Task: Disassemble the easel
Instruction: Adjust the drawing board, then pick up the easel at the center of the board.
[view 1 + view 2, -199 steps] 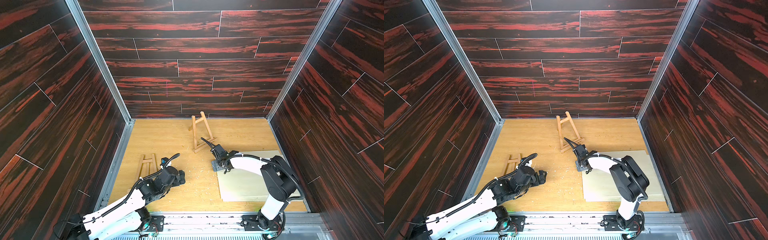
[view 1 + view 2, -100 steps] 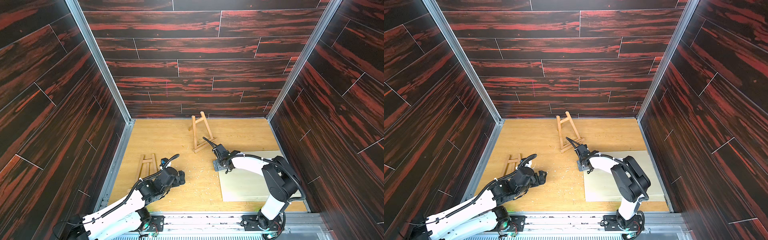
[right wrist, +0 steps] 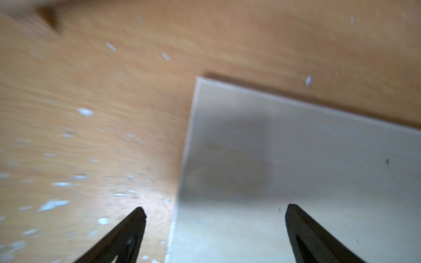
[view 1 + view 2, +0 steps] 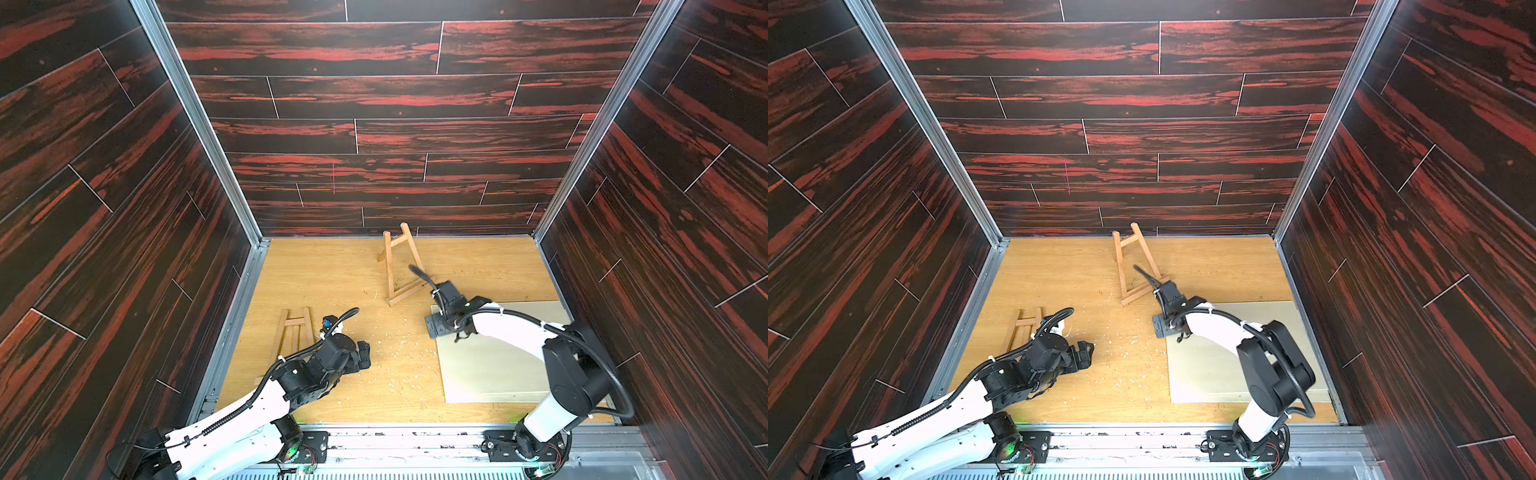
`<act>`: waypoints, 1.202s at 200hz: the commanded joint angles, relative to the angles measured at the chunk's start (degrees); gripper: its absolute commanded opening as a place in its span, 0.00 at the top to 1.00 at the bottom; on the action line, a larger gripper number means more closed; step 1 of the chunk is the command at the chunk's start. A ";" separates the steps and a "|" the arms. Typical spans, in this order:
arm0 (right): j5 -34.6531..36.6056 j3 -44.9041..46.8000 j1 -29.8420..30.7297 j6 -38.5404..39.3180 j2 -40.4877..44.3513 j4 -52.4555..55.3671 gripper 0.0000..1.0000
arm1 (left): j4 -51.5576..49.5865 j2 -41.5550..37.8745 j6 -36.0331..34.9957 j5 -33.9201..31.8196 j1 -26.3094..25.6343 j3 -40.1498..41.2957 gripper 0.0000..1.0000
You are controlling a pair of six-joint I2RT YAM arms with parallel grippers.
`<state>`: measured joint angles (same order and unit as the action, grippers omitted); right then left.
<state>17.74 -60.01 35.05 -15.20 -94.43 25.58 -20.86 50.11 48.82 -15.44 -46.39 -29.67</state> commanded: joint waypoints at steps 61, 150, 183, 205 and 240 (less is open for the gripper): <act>-21.29 -11.10 -10.72 12.26 -2.95 -15.69 0.02 | 1.30 1.13 -4.75 -1.23 1.08 -3.60 0.00; -30.91 -18.26 -13.51 18.53 -16.64 -29.60 0.11 | 3.15 -0.01 -5.63 -0.19 3.92 -2.84 0.00; -30.09 -19.89 -13.50 19.37 -21.18 -31.49 0.21 | 3.02 0.67 -5.92 0.18 4.70 -3.18 0.00; -28.53 -20.04 -13.51 19.29 -22.86 -34.14 0.27 | 3.02 1.38 -5.86 0.37 5.01 -3.56 0.00; -29.23 -22.86 -13.43 20.03 -25.98 -34.95 0.32 | 3.28 2.32 -5.92 0.55 5.26 -4.08 0.00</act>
<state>-10.63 -79.46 21.50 2.83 -116.36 -6.94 -17.93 51.90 43.44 -14.96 -41.47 -31.99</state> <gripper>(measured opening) 0.688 0.997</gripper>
